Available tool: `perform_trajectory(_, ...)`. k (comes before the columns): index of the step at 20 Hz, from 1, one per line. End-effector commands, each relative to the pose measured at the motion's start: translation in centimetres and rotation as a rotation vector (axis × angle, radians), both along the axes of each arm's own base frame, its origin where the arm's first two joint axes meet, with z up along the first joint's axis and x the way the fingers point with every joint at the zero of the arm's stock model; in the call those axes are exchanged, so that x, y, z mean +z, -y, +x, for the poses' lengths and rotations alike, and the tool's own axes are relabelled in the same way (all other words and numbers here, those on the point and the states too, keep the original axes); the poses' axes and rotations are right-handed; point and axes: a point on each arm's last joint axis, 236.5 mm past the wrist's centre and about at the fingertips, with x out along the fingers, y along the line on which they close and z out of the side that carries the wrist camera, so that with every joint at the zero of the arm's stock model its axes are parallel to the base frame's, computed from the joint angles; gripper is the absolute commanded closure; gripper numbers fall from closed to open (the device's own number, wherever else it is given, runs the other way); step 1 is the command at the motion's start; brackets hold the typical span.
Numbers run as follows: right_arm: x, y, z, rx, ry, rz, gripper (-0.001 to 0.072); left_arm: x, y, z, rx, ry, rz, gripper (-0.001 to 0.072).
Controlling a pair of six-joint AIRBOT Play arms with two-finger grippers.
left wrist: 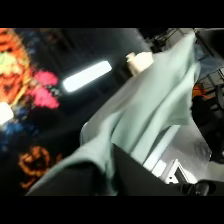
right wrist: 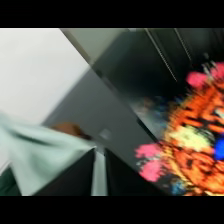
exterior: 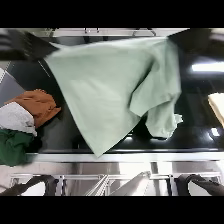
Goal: Fold the shirts.
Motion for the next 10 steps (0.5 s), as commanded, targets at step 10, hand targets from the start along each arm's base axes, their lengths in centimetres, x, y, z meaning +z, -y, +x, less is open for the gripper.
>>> perform_trajectory(10,-24.0,12.7,-6.5,0.041,-0.768,-0.287,0.0467,-18.3,-3.4,-2.1,-0.040,-0.601,-0.110,0.0123)
